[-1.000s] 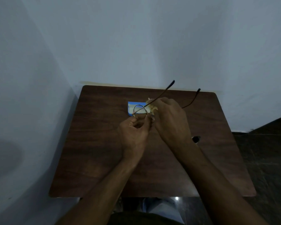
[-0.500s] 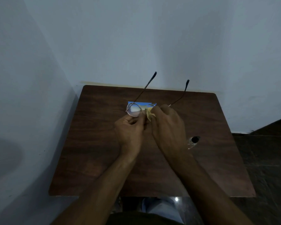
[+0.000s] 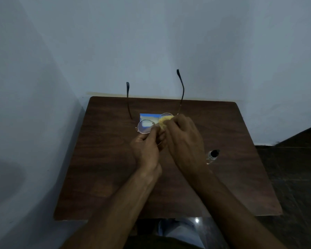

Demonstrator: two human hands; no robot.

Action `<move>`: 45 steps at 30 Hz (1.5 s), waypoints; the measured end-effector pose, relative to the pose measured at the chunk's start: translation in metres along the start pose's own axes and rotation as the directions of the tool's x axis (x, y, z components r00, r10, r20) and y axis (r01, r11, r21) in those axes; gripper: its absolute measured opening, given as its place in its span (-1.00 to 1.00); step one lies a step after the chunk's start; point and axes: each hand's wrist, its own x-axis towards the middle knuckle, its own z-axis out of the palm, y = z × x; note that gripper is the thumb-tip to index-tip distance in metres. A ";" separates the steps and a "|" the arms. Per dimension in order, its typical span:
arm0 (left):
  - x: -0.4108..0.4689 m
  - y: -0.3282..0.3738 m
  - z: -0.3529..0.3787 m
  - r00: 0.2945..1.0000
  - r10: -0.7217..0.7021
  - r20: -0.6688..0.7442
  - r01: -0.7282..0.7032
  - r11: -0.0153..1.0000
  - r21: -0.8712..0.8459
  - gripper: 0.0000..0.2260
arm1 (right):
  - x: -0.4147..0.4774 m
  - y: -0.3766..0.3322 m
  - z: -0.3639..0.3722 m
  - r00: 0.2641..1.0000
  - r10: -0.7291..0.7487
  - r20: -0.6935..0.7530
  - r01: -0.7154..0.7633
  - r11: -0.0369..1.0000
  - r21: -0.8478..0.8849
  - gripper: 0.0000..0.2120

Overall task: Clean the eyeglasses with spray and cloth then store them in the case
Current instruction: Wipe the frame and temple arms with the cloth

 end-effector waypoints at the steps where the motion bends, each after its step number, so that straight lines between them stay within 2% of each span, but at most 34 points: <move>1: 0.002 -0.001 -0.001 1.000 -0.006 -0.011 0.006 1.000 -0.001 -0.90 | -0.003 0.000 0.001 1.000 -0.014 0.000 0.014 1.000 0.009 -0.94; 4: 0.001 -0.004 0.001 1.000 0.006 0.000 -0.006 0.999 -0.031 -0.90 | 0.006 0.013 0.001 0.996 0.070 -0.051 -0.070 0.998 0.007 -0.94; 6: -0.003 -0.003 0.003 0.996 0.087 0.001 -0.087 0.996 0.005 -0.91 | 0.010 0.011 0.000 0.992 0.111 -0.059 -0.111 0.994 0.002 -0.92; 8: -0.001 -0.003 0.000 0.979 0.203 0.017 -0.204 0.976 0.071 -0.91 | 0.007 0.000 0.001 0.994 0.106 -0.018 -0.105 0.994 0.020 -0.81; 11: 0.007 -0.006 -0.010 0.907 0.413 0.087 -0.420 0.868 0.264 -0.91 | 0.011 -0.004 0.004 0.988 0.157 -0.007 -0.157 0.987 0.045 -0.66; 13: 0.007 -0.005 -0.012 0.860 0.492 0.135 -0.507 0.795 0.332 -0.90 | 0.022 -0.003 0.005 0.978 0.207 -0.021 -0.205 0.977 0.058 -0.65; 16: 0.009 0.005 -0.013 0.821 0.549 0.156 -0.565 0.742 0.362 -0.91 | 0.027 -0.016 0.005 0.985 0.158 0.073 -0.163 0.985 0.058 -0.77; 21: 0.015 0.005 -0.025 0.756 0.607 0.245 -0.631 0.578 0.517 -0.95 | 0.039 -0.003 0.003 0.989 0.145 0.028 -0.148 0.983 0.109 -0.79; 25: 0.025 0.011 -0.036 0.692 0.643 0.328 -0.699 0.485 0.525 -0.85 | 0.041 -0.013 0.012 0.991 0.112 0.075 -0.126 0.970 0.207 -0.74; 27: 0.030 0.013 -0.041 0.649 0.657 0.383 -0.732 0.403 0.550 -0.86 | 0.041 -0.009 0.017 0.995 0.089 0.054 -0.097 0.982 0.163 -0.68; 30: 0.027 0.012 -0.039 0.614 0.678 0.405 -0.752 0.344 0.563 -0.84 | 0.046 -0.006 0.021 0.987 0.158 0.031 -0.160 0.980 0.122 -0.76; 34: 0.027 0.016 -0.037 0.647 0.681 0.343 -0.728 0.418 0.544 -0.86 | 0.035 -0.021 0.018 0.993 0.111 0.029 -0.114 0.989 0.098 -0.74; 38: 0.021 0.017 -0.025 0.679 0.678 0.280 -0.696 0.474 0.539 -0.91 | 0.039 -0.014 0.017 0.973 0.230 -0.017 -0.229 0.972 0.059 -0.81; 42: 0.028 0.022 -0.018 0.771 0.611 0.178 -0.618 0.653 0.438 -0.89 | 0.018 -0.024 0.018 0.991 0.128 0.043 -0.130 0.991 0.040 -0.92; 45: 0.031 0.023 -0.015 0.869 0.478 0.128 -0.490 0.797 0.354 -0.94 | 0.020 -0.008 0.023 0.987 0.156 -0.028 -0.155 0.987 0.032 -0.95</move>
